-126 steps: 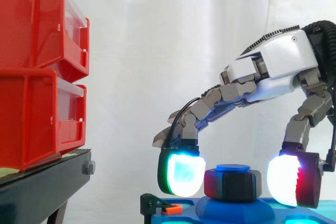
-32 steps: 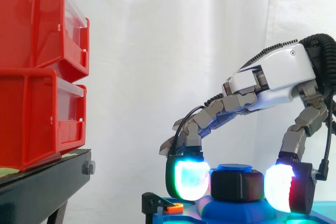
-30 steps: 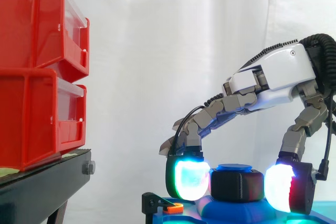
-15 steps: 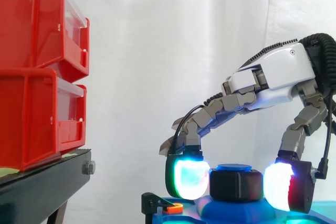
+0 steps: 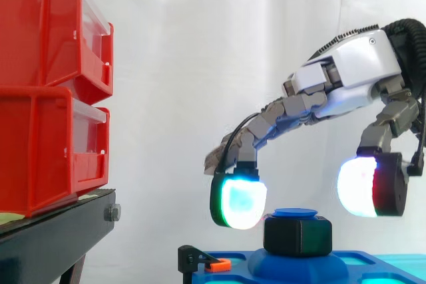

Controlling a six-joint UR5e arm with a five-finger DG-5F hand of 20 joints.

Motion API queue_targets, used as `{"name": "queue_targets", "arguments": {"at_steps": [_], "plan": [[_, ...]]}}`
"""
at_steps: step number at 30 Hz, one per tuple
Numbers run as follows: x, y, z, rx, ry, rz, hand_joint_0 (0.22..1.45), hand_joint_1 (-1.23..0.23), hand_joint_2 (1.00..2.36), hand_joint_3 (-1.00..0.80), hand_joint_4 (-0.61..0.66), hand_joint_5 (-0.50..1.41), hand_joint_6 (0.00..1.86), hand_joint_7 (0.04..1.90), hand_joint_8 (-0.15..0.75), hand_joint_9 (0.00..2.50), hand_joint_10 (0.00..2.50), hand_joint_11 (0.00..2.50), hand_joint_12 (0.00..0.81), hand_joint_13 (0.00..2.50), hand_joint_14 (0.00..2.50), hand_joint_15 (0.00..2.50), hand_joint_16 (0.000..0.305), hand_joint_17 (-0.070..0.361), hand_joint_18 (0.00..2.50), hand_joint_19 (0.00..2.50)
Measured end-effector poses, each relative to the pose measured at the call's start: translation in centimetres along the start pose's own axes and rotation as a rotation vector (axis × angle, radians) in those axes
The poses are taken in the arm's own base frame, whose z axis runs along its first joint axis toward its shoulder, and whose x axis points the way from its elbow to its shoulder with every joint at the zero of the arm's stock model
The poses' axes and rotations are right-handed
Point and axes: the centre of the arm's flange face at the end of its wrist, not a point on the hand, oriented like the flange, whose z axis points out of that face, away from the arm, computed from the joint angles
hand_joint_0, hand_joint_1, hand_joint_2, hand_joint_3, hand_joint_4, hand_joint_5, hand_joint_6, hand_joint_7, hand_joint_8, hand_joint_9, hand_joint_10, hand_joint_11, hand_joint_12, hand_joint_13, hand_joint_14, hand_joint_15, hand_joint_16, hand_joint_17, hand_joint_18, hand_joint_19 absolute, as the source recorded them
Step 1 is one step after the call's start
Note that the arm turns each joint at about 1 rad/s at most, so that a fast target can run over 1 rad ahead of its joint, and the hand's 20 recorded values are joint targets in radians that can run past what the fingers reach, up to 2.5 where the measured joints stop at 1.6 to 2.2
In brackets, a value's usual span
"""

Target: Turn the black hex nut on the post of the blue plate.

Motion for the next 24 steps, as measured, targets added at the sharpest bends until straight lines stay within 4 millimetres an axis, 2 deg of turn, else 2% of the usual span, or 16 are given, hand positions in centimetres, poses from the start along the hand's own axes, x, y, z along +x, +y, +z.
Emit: {"name": "queue_targets", "arguments": {"at_steps": [6,10,18,24], "plan": [[-2.7,0.7,-0.8,-0.003,0.000,-0.024,0.34,-0.52,1.00,-0.50,0.17,-0.23,0.50,0.73,0.238,0.19,0.00,0.00,0.393,0.00,0.00,0.06,0.063,0.143,0.00,0.15],[-4.3,1.4,-2.5,0.001,0.043,-0.054,0.35,-0.50,1.00,-0.50,0.18,-0.23,0.50,0.74,0.236,0.19,0.00,0.02,0.389,0.00,0.00,0.06,0.062,0.140,0.00,0.16],[-6.6,2.8,-7.9,0.089,0.093,-0.061,0.38,-0.43,1.00,-0.50,0.18,-0.22,0.50,0.73,0.229,0.19,0.00,0.00,0.378,0.00,0.00,0.05,0.060,0.135,0.00,0.15],[-8.7,4.8,-12.1,0.150,-0.010,0.018,0.39,-0.42,1.00,-0.50,0.18,-0.20,0.50,0.64,0.208,0.18,0.00,0.00,0.372,0.00,0.00,0.04,0.059,0.134,0.00,0.16]]}}
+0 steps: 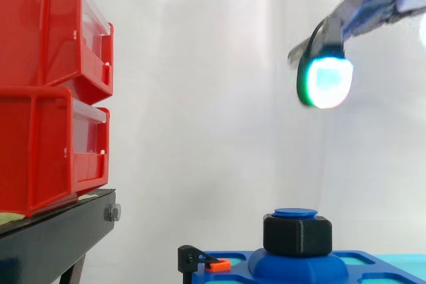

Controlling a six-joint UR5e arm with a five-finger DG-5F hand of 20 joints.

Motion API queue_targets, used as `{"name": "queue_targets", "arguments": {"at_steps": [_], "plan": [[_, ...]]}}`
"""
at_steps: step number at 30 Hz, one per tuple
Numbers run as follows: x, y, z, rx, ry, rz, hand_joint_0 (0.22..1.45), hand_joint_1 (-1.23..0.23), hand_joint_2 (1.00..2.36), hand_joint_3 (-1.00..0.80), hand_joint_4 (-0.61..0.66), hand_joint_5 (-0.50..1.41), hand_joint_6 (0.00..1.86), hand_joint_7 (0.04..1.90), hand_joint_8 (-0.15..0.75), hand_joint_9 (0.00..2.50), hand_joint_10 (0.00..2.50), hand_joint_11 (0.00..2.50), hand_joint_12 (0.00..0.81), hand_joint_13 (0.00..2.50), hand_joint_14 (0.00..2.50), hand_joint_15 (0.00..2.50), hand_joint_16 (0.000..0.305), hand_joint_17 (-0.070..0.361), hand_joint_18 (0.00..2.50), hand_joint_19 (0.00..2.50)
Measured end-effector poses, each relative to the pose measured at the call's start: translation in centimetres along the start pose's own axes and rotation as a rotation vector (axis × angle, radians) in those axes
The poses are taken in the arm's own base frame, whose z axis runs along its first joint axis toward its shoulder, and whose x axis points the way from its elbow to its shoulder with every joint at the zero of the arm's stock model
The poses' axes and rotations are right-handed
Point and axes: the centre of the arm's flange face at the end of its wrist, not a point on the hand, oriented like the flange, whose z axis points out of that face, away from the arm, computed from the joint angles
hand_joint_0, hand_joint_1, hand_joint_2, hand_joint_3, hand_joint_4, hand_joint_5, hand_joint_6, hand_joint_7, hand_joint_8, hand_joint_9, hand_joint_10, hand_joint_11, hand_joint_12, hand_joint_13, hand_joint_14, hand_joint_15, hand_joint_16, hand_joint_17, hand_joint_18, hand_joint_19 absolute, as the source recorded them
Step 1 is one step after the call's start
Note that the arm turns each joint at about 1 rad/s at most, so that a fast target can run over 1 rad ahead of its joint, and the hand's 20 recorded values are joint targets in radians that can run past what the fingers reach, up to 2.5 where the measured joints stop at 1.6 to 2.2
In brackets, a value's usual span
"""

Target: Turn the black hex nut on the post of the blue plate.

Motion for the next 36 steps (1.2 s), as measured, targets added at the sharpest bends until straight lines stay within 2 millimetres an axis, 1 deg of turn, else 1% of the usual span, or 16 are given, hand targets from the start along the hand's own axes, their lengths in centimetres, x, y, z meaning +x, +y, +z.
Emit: {"name": "queue_targets", "arguments": {"at_steps": [6,8,9,10,13,14,17,20,26,30,32,33,36], "plan": [[-1.9,1.3,-4.5,0.038,-0.153,0.141,0.40,-0.42,1.00,-0.50,0.18,-0.20,0.50,0.63,0.200,0.18,0.00,0.00,0.364,0.00,0.00,0.03,0.058,0.130,0.00,0.16],[-1.8,1.7,-5.5,0.051,-0.198,0.199,0.40,-0.42,1.00,-0.50,0.18,-0.20,0.50,0.63,0.201,0.18,0.00,0.00,0.362,0.00,0.00,0.03,0.058,0.130,0.00,0.16],[-1.4,1.8,-5.6,0.055,-0.211,0.223,0.40,-0.42,1.00,-0.50,0.17,-0.20,0.50,0.63,0.201,0.18,0.00,0.00,0.362,0.00,0.00,0.03,0.058,0.130,0.00,0.16],[-1.0,1.9,-5.7,0.057,-0.221,0.248,0.40,-0.42,1.00,-0.50,0.18,-0.20,0.50,0.63,0.200,0.18,0.00,0.00,0.360,0.00,0.00,0.03,0.057,0.129,0.00,0.16],[1.8,2.1,-5.5,0.064,-0.204,0.326,0.40,-0.42,1.00,-0.50,0.18,-0.20,0.50,0.63,0.200,0.18,0.00,0.00,0.359,0.00,0.00,0.03,0.057,0.128,0.00,0.16],[3.2,2.1,-5.4,0.068,-0.183,0.356,0.40,-0.42,1.00,-0.50,0.18,-0.20,0.50,0.63,0.200,0.18,0.00,0.00,0.358,0.00,0.00,0.03,0.057,0.128,0.00,0.16],[6.7,2.1,-5.3,0.082,-0.125,0.429,0.41,-0.42,1.00,-0.50,0.18,-0.20,0.50,0.63,0.199,0.19,0.00,0.00,0.357,0.00,0.00,0.04,0.057,0.128,0.00,0.16],[8.2,2.1,-5.3,0.093,-0.103,0.507,0.41,-0.44,1.00,-0.50,0.17,-0.20,0.50,0.62,0.196,0.18,0.00,0.00,0.352,0.00,0.00,0.03,0.056,0.126,0.00,0.15],[8.8,2.2,-5.2,0.092,-0.104,0.641,0.42,-0.46,1.00,-0.50,0.17,-0.20,0.50,0.61,0.184,0.17,0.00,0.00,0.345,0.00,0.00,0.03,0.055,0.123,0.00,0.14],[8.7,2.3,-5.1,0.086,-0.115,0.665,0.42,-0.47,1.00,-0.50,0.16,-0.20,0.50,0.61,0.173,0.12,0.00,0.00,0.339,0.00,0.00,0.03,0.053,0.119,0.00,0.14],[8.5,2.3,-5.0,0.080,-0.126,0.670,0.42,-0.47,1.00,-0.50,0.12,-0.22,0.50,0.61,0.154,0.06,0.00,0.00,0.336,0.00,0.00,0.03,0.052,0.118,0.00,0.14],[8.5,2.3,-5.0,0.079,-0.131,0.672,0.42,-0.45,1.00,-0.50,0.08,-0.24,0.50,0.60,0.143,0.00,0.00,0.00,0.325,0.00,0.00,0.04,0.051,0.115,0.00,0.16],[8.4,2.4,-4.8,0.073,-0.143,0.673,0.41,-0.43,1.00,-0.50,0.06,-0.25,0.50,0.60,0.137,0.00,0.00,0.00,0.323,0.00,0.00,0.05,0.050,0.113,0.00,0.15]]}}
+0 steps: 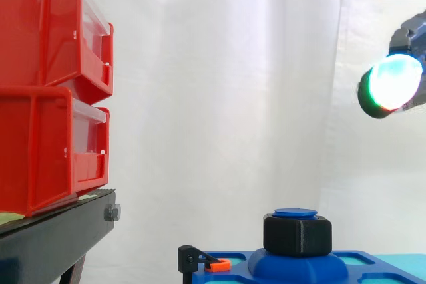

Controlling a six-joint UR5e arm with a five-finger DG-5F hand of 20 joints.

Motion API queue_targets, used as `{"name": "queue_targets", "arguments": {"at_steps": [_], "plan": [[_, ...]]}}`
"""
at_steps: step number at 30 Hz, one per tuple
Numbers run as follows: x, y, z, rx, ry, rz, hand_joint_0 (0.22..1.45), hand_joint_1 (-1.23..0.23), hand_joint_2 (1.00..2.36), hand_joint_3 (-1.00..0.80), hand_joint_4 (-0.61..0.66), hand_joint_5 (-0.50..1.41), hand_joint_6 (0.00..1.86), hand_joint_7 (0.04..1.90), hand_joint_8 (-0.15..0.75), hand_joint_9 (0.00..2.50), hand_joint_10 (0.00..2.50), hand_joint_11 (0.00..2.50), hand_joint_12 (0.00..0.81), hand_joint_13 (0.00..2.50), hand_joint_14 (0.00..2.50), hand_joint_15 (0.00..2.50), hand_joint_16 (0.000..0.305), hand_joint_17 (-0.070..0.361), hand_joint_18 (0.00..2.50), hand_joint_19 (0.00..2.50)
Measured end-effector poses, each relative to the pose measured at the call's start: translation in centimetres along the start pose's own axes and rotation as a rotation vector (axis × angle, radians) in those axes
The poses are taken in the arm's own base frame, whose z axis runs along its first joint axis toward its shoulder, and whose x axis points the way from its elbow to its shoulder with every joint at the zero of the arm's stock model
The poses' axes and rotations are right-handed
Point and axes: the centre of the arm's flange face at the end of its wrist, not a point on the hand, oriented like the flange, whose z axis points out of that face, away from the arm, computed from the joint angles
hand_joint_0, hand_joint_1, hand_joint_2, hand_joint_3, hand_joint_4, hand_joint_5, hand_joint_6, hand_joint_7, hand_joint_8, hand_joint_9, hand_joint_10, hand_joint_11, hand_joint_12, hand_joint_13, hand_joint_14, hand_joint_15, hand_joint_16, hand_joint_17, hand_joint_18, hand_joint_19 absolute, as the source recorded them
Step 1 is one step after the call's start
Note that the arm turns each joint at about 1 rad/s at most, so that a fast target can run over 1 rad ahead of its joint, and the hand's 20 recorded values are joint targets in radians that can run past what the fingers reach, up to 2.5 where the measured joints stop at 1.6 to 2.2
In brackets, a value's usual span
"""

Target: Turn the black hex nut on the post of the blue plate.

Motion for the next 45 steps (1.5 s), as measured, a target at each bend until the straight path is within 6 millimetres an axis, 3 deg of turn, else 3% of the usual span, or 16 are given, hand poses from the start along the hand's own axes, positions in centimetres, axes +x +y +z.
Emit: {"name": "queue_targets", "arguments": {"at_steps": [14,20,28,45], "plan": [[-0.08,0.12,0.13,-0.010,-0.009,0.000,0.40,-0.45,1.00,-0.50,0.05,-0.24,0.50,0.60,0.109,0.00,0.00,0.00,0.308,0.00,0.00,0.04,0.048,0.107,0.00,0.14],[-0.08,0.12,0.13,-0.010,-0.009,0.000,0.40,-0.46,1.00,-0.50,-0.04,-0.25,0.50,0.60,0.083,0.00,0.00,0.00,0.284,0.00,0.00,0.05,0.042,0.095,0.00,0.13],[-0.08,0.12,0.13,-0.010,-0.009,0.000,0.40,-0.43,1.00,-0.50,-0.06,-0.26,0.50,0.61,0.079,0.00,0.00,0.00,0.280,0.00,0.00,0.05,0.042,0.094,0.00,0.12],[-0.09,0.12,0.13,-0.010,-0.010,0.000,0.41,-0.45,1.00,-0.50,-0.05,-0.27,0.50,0.67,0.065,0.00,0.00,0.00,0.266,0.00,0.00,0.04,0.041,0.093,0.00,0.10]]}}
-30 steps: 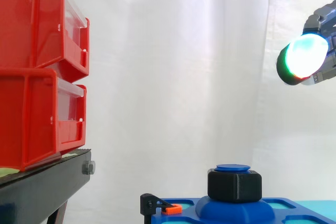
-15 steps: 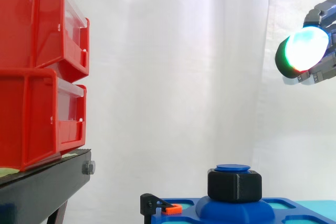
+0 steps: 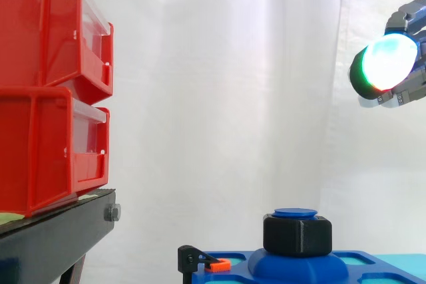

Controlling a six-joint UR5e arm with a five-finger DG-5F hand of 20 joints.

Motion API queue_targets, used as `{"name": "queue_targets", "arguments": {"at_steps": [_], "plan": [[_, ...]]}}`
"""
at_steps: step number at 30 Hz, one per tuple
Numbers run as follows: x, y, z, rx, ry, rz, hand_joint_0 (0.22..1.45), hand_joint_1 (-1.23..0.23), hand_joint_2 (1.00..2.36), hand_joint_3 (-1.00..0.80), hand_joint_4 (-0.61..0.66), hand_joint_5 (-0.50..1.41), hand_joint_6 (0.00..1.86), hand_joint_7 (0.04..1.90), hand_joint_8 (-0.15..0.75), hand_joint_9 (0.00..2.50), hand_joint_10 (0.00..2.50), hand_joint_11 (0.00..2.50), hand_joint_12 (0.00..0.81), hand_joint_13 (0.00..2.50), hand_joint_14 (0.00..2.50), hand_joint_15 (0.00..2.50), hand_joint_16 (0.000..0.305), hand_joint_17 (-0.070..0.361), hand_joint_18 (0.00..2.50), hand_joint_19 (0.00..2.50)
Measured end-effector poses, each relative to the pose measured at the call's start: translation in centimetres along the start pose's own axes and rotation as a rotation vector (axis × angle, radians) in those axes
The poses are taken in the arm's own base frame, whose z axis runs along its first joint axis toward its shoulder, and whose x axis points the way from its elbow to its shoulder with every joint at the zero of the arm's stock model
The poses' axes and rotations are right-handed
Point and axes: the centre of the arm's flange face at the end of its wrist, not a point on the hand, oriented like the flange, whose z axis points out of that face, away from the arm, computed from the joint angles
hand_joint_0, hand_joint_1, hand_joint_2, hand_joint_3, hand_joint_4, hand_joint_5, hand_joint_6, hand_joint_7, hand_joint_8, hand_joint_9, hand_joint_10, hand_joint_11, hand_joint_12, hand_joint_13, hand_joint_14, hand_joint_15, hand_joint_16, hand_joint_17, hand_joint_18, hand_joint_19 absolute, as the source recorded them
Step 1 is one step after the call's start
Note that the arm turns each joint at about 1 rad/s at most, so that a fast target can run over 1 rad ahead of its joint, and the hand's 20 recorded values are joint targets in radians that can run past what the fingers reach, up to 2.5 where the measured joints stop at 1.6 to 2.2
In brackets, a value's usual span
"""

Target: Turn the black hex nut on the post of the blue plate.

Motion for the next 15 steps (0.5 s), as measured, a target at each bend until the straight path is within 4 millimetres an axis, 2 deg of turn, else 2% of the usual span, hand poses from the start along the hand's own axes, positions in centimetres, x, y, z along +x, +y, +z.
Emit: {"name": "queue_targets", "arguments": {"at_steps": [11,12,15], "plan": [[0.01,-0.01,0.01,0.000,0.000,0.000,0.42,-0.46,1.00,-0.50,-0.05,-0.27,0.50,0.64,0.064,0.00,0.00,0.00,0.266,0.00,0.00,0.04,0.041,0.093,0.00,0.10],[0.00,0.00,0.00,0.000,0.000,0.000,0.42,-0.46,1.00,-0.50,-0.05,-0.27,0.50,0.68,0.064,0.00,0.00,0.00,0.267,0.00,0.00,0.03,0.041,0.092,0.00,0.10],[0.01,-0.01,0.01,0.000,0.000,0.000,0.42,-0.46,1.00,-0.50,-0.05,-0.26,0.50,0.64,0.064,0.00,0.00,0.00,0.266,0.00,0.00,0.03,0.041,0.092,0.00,0.10]]}}
